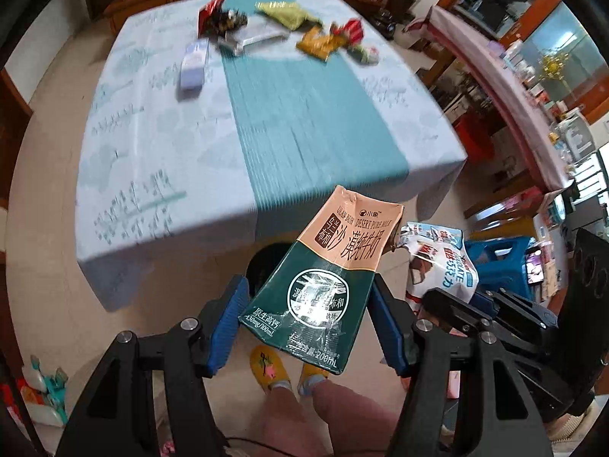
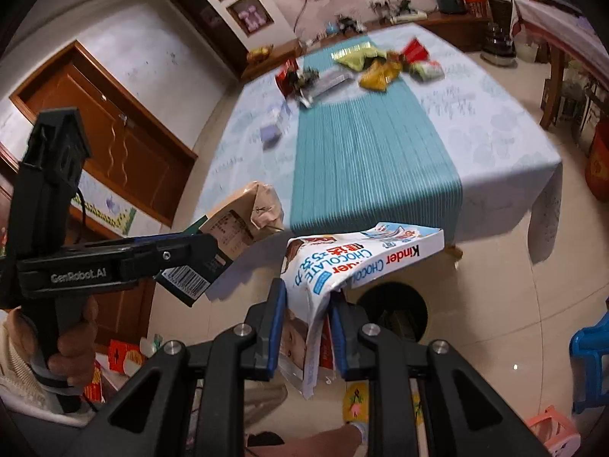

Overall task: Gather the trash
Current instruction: 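Carry the wrapper and packet over the black bin and open both tools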

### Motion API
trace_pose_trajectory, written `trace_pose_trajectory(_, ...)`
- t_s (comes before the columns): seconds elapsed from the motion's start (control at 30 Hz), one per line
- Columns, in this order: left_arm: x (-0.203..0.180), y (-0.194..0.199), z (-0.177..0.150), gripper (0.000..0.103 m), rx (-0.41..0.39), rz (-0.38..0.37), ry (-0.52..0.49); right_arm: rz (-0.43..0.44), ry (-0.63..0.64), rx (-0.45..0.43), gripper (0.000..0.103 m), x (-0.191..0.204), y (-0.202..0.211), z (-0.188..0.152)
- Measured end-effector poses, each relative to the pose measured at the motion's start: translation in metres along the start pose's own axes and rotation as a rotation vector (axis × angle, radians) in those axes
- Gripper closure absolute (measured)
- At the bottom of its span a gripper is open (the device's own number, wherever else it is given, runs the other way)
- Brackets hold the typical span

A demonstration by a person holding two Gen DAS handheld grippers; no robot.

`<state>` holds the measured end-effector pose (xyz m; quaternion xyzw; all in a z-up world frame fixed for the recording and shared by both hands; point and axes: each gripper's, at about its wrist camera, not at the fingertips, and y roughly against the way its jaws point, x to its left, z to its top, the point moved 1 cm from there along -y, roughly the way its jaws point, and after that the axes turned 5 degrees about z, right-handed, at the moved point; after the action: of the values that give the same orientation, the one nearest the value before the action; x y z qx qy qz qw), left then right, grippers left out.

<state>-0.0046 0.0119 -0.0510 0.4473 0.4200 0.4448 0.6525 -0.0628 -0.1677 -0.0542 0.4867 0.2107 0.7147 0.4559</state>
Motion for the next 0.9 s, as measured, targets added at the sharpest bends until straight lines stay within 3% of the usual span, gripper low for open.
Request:
trace_pose_trajectory(0.27,-0.015,-0.097,-0.039,0.041,0.122,0.056,0.016,-0.001,-0.103,0.106,0.081,-0.062,-0.063,-0.044)
trace_pose_trajectory(0.53,-0.016,-0.19,-0.058,0.041,0.188,0.09,0.062,-0.034,-0.183,0.182,0.081,-0.119,-0.134,-0.087)
trace_pose_trajectory(0.9,-0.016,-0.264,-0.057,0.041,0.177,0.108,0.077,-0.068,-0.184,0.208,0.081,-0.149,-0.197,-0.102)
